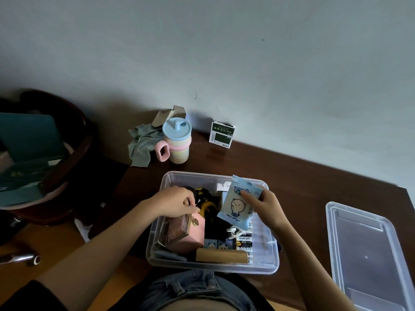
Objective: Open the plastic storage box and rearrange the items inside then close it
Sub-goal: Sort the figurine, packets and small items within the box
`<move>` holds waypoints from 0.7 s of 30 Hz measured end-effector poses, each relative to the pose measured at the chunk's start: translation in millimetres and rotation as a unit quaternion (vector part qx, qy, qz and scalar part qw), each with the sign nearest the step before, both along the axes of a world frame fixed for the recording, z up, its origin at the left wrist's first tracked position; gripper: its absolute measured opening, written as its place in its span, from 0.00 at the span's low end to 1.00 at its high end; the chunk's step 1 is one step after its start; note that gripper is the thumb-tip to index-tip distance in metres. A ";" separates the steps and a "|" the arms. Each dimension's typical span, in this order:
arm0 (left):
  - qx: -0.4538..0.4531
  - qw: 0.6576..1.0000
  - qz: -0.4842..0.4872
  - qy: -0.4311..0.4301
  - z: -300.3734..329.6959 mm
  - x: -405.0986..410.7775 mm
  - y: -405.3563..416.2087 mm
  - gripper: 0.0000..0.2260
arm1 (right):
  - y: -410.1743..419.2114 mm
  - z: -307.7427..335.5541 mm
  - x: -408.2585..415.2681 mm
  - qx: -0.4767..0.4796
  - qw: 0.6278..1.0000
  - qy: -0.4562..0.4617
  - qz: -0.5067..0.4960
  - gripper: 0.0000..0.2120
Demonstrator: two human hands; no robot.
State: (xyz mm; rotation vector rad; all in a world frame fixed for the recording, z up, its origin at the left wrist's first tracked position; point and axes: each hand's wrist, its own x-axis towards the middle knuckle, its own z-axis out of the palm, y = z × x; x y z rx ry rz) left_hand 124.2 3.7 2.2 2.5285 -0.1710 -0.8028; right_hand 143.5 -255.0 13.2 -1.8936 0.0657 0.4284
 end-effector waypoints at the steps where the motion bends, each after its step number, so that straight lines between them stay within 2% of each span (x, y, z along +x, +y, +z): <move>1: -0.005 0.999 -0.019 0.035 1.6 -0.8 1.1 0.20 | -0.9 0.6 0.2 -0.024 1.000 -0.006 -0.008 0.07; 3: -0.007 0.994 -0.060 0.086 3.5 -3.8 2.1 0.31 | -3.8 3.3 0.6 -0.122 0.991 -0.051 -0.011 0.06; 6: 0.047 0.983 -0.149 0.095 0.6 -10.6 0.7 0.39 | -8.6 10.5 0.8 -0.289 0.946 -0.148 -0.004 0.05; 10: 0.108 0.972 -0.206 0.033 -7.6 -17.8 -5.6 0.38 | -12.7 9.9 4.2 -0.377 0.914 -0.152 0.010 0.04; 13: 0.079 0.978 -0.191 0.014 -11.3 -20.2 -1.5 0.35 | -10.7 10.1 1.0 -0.450 0.875 -0.178 0.015 0.12; 15: 0.053 0.985 -0.167 0.001 -11.0 -21.0 3.5 0.35 | -4.5 12.4 -4.1 -0.435 0.872 -0.223 -0.007 0.14; 17: 0.034 0.989 -0.142 -0.020 -6.8 -18.9 8.0 0.35 | 5.4 18.8 -8.9 -0.368 0.891 -0.266 -0.012 0.10; 19: 0.002 0.993 -0.109 -0.045 1.6 -13.7 12.8 0.34 | 16.3 24.8 -13.0 -0.287 0.922 -0.251 0.067 0.04; 21: -0.047 0.994 -0.062 -0.073 10.6 -8.1 20.6 0.33 | 30.9 27.7 -19.6 -0.226 0.935 -0.172 0.213 0.04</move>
